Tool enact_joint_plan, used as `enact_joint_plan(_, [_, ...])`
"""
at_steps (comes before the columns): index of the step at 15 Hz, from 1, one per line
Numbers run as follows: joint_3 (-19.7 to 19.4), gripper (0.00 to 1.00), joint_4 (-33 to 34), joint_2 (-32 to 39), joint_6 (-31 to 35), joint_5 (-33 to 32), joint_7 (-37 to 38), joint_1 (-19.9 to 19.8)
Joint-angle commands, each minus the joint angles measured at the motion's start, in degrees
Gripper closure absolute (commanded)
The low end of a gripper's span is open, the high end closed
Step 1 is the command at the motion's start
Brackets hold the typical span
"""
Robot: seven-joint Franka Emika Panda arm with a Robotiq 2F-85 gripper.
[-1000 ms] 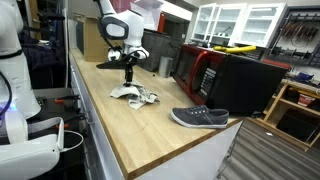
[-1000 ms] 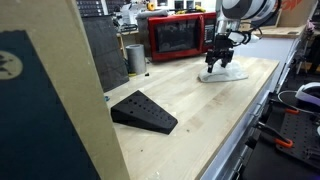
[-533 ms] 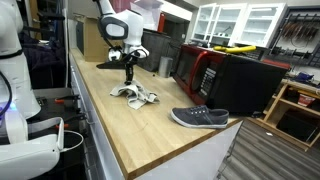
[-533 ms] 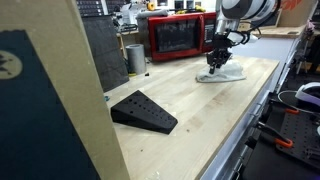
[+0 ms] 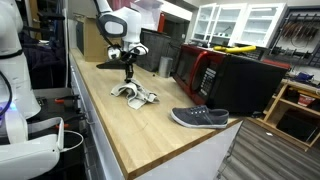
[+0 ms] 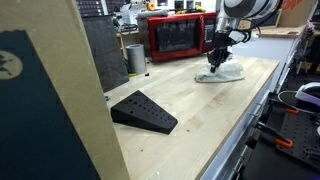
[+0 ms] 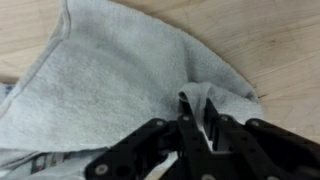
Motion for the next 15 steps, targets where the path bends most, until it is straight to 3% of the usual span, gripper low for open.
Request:
enact_joint_plan(1, [0.3, 1.00, -2.7, -3.6, 1.2, -1.7, -0.6, 0.3])
enact_joint_plan(3, [0.5, 1.00, -2.8, -4.1, 0.8, -3.1, -0.1, 0.5])
enact_joint_plan(4, [0.5, 0.72, -2.9, -4.4, 0.7, -3.7, 0.1, 0.6])
enact_joint_plan(5, [0.7, 0.98, -2.9, -4.7, 0.6, -4.5, 0.2, 0.6])
enact_joint_plan(10, [1.6, 0.99, -2.8, -6.2, 0.3, -7.8, 0.7, 1.0])
enact_joint_plan(12, [2.0, 0.82, -2.7, -6.6, -0.1, -8.4, 0.6, 1.2])
enact_joint_plan(13, [2.2, 0.95, -2.6, -6.7, -0.2, -9.1, 0.7, 1.2])
enact_joint_plan(15, [2.6, 1.00, -2.6, -7.1, -0.2, -10.3, 0.8, 1.3])
